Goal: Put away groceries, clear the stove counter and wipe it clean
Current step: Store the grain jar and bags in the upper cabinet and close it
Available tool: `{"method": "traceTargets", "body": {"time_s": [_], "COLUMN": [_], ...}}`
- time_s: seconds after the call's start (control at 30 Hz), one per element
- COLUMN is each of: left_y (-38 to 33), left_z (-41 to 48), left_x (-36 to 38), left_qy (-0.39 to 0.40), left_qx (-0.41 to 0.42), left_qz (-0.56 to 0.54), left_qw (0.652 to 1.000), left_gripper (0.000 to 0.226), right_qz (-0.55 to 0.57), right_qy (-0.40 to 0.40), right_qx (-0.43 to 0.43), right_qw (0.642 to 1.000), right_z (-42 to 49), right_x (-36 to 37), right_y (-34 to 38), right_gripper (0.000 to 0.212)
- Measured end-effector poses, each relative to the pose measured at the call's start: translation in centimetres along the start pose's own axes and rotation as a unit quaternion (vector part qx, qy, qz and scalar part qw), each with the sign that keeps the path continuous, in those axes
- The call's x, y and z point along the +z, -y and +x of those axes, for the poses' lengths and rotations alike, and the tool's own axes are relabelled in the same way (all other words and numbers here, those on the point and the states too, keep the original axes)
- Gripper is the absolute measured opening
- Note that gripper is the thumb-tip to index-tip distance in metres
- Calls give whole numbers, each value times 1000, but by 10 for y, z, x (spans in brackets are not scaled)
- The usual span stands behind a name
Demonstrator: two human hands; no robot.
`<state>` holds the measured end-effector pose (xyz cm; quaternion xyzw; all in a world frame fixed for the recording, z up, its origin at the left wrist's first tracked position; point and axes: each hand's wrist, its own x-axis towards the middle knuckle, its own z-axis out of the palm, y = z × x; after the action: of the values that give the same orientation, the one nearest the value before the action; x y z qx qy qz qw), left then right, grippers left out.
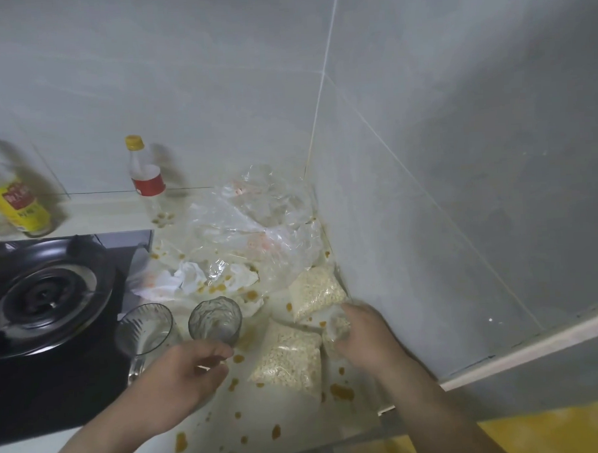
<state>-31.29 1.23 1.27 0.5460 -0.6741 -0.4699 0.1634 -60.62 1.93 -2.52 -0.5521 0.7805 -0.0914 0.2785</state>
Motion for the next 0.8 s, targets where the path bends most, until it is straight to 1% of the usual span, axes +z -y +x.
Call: {"method": "traceTargets", "body": {"time_s": [0.1, 0.23, 0.33, 0.43, 0.5, 0.57, 0.63, 0.67, 0.7, 0.77, 0.8], "left_y": [0, -1, -1, 0, -3, -9, -16, -20, -24, -35, -42], "left_z": [-1, -1, -1, 1, 2, 4, 10, 12, 15, 18, 18], "left_x": [-1, -2, -1, 1, 5, 12, 22, 27, 31, 35, 35], "left_qy": [5, 9, 23, 30, 33, 40, 44, 45, 49, 58, 67], "left_qx": [-1, 14, 28, 23, 27, 35, 52, 63, 71, 87, 96], "left_qz": [5, 19, 29, 27, 17, 2, -4, -7, -15, -47, -61], "left_qw": [1000, 1000, 999, 999, 999, 999, 998, 997, 996, 993, 991], "left_gripper": [41, 39, 41, 21, 17, 15, 16, 21, 32, 65, 74], "right_qz": [-17, -25, -47, -64, -45, -32, -20, -1, 29, 110, 143], "right_qy": [11, -5, -40, -83, -97, -97, -85, -75, -64, -42, -31], "right_qx": [-2, 13, 8, -7, -1, 3, -7, -15, -26, -51, -63], "right_qw": [1000, 1000, 998, 995, 994, 995, 996, 997, 997, 992, 987], "right_z": [4, 3, -3, -13, -21, -31, -42, -48, -54, -64, -67], "right_x": [-1, 1, 4, 0, -9, -20, -32, -37, -41, -47, -50], "right_y": [3, 5, 9, 14, 19, 27, 37, 44, 52, 67, 74], "right_gripper": [39, 56, 60, 61, 66, 70, 68, 66, 63, 57, 53]}}
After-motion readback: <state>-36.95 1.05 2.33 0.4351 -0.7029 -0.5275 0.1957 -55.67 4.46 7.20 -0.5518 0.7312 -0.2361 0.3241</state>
